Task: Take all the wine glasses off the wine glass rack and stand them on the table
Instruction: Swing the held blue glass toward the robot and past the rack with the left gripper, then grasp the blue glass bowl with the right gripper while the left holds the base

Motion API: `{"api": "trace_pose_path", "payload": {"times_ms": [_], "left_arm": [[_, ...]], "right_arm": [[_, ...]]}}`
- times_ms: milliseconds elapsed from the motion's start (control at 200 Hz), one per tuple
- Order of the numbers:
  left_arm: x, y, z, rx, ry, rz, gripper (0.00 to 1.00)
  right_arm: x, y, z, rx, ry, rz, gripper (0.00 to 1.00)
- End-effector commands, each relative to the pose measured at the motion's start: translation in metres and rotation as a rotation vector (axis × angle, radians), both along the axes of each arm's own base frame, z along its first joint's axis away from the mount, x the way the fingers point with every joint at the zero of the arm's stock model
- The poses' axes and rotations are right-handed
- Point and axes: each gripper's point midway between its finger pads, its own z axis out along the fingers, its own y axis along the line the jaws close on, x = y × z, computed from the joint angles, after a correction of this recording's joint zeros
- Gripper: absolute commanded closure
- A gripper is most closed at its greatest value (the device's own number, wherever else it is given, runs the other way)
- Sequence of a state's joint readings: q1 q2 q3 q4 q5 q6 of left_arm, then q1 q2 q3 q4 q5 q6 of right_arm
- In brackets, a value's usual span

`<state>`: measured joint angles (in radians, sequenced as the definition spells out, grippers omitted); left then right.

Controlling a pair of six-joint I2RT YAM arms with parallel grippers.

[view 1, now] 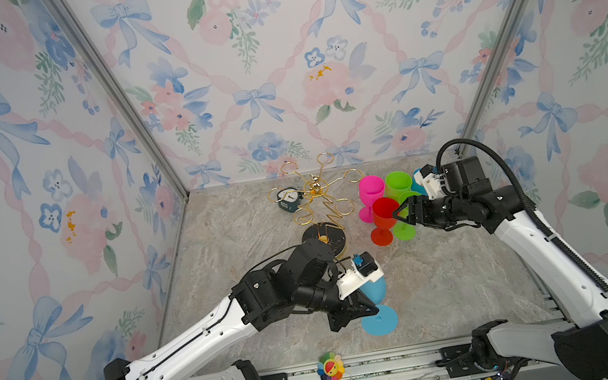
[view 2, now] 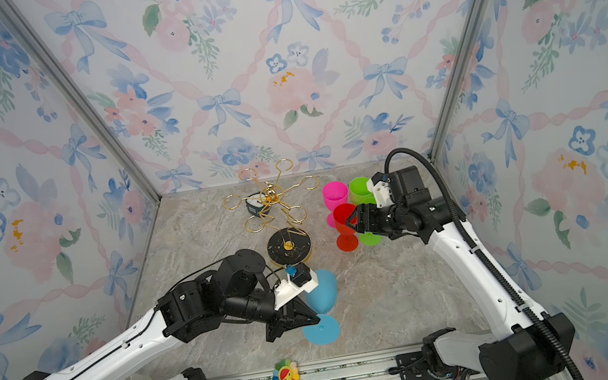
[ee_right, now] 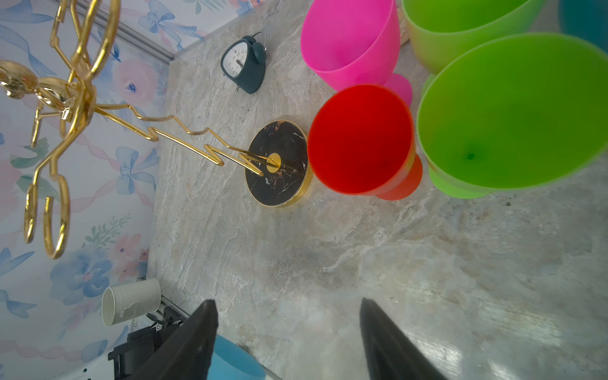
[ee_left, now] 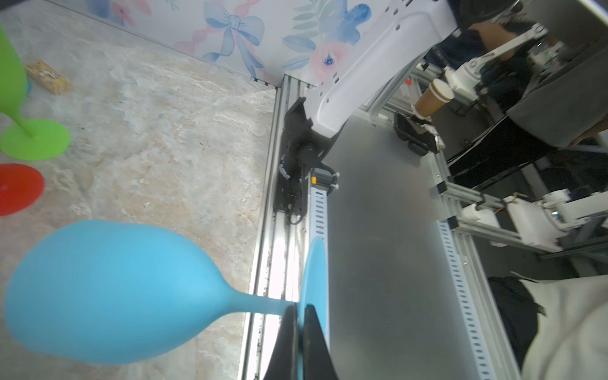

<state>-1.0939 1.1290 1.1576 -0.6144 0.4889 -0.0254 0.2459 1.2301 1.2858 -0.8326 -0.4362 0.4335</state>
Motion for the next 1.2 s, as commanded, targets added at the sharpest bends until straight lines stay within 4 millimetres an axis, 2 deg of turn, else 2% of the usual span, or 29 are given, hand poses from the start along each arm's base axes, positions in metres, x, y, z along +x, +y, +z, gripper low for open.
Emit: {"api": "trace_pose_path", "payload": {"times_ms": [0, 230, 530, 580, 590, 620, 765, 1020, 1195], "left_arm": [[0.021, -0.011, -0.001, 0.004, -0.317, 0.014, 1.0], [0.027, -0.014, -0.044, 0.141, -0.771, -0.02, 1.0], [0.054, 0.003, -0.073, 0.255, -1.19, 0.066, 1.0], [0.055, 0.004, -0.074, 0.27, -1.245, 0.066, 1.0], [0.055, 0.008, -0.086, 0.296, -1.249, 0.052, 1.0], [0.056, 0.011, -0.09, 0.313, -1.279, 0.047, 1.0], [0.061, 0.02, -0.102, 0.379, -1.403, 0.029, 1.0], [0.071, 0.043, -0.121, 0.512, -1.665, -0.028, 1.0], [0.072, 0.054, -0.126, 0.533, -1.727, -0.046, 1.0]], "right_arm": [[-0.016, 0.007, 0.007, 0.03, 0.041, 0.048, 0.29], [-0.031, 0.01, 0.003, 0.034, 0.112, 0.085, 0.29], [-0.051, 0.026, -0.001, 0.023, 0.195, 0.209, 0.29], [-0.051, 0.027, -0.002, 0.007, 0.209, 0.226, 0.3], [-0.051, 0.027, -0.002, 0.005, 0.212, 0.227, 0.3], [-0.049, 0.028, -0.002, 0.002, 0.215, 0.232, 0.3], [-0.042, 0.038, 0.004, -0.002, 0.213, 0.265, 0.3], [-0.041, 0.057, 0.005, -0.016, 0.231, 0.337, 0.34], [-0.042, 0.068, 0.004, -0.025, 0.233, 0.376, 0.36]]}}
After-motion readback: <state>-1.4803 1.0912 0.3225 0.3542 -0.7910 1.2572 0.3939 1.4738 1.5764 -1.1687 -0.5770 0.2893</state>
